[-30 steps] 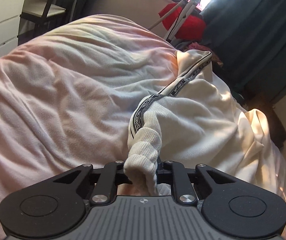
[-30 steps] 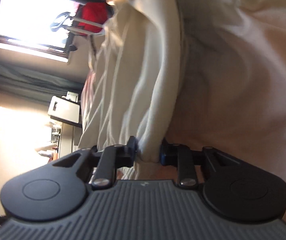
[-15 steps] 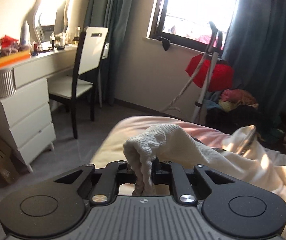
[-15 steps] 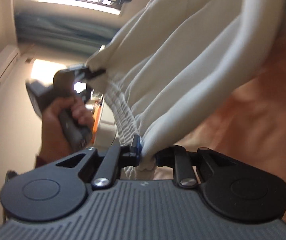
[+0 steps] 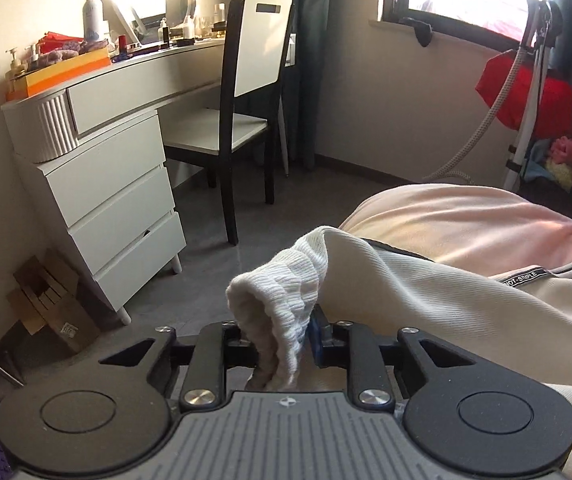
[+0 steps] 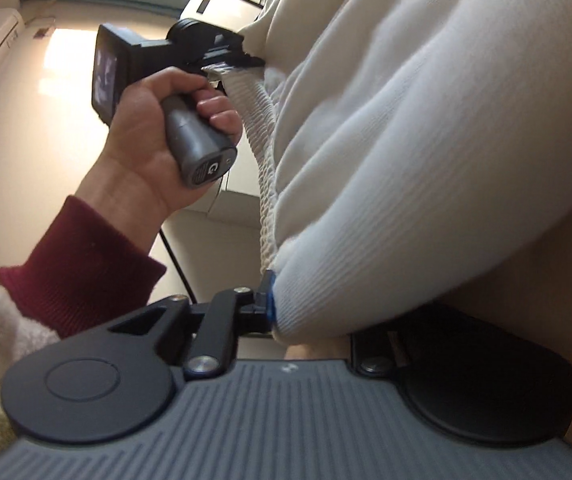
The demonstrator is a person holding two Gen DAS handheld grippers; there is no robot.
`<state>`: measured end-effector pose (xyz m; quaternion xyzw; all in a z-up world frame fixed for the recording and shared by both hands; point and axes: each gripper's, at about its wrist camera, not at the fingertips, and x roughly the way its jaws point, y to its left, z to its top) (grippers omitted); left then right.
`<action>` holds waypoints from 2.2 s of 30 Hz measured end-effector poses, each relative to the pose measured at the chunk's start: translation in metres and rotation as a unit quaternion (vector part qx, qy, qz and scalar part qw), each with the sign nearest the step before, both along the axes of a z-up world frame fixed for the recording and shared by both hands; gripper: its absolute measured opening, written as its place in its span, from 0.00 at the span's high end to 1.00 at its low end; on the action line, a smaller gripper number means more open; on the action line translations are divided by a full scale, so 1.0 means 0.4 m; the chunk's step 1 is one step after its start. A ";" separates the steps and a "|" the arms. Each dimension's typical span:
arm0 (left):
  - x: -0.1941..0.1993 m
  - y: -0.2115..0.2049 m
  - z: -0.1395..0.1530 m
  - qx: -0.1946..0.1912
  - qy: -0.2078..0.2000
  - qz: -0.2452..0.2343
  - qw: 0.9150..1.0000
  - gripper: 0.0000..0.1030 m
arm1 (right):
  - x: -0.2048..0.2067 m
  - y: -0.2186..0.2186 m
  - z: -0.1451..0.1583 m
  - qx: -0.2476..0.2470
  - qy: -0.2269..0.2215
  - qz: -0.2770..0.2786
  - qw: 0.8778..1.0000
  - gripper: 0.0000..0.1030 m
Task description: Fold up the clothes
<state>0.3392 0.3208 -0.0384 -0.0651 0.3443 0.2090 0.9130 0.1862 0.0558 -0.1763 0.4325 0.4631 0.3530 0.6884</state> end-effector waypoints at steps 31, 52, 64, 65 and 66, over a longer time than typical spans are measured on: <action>-0.596 -0.638 0.154 -0.008 -0.106 -0.177 0.978 0.09 | -0.455 -0.814 0.464 -0.336 -0.347 -0.202 0.852 0.04; 0.033 -1.175 -0.008 0.016 -0.076 -0.274 0.959 0.16 | -0.269 -1.069 0.234 -0.339 -0.195 -0.384 0.836 0.04; -0.084 -1.255 -0.008 0.052 -0.106 -0.293 0.949 0.95 | -0.219 -1.115 0.156 -0.306 -0.156 -0.385 0.856 0.04; -0.114 -1.255 0.005 0.050 -0.117 -0.297 0.946 0.95 | -0.224 -1.112 0.161 -0.307 -0.161 -0.384 0.856 0.04; -0.149 -1.257 0.016 0.053 -0.122 -0.305 0.943 0.95 | -0.229 -1.109 0.165 -0.308 -0.166 -0.383 0.855 0.04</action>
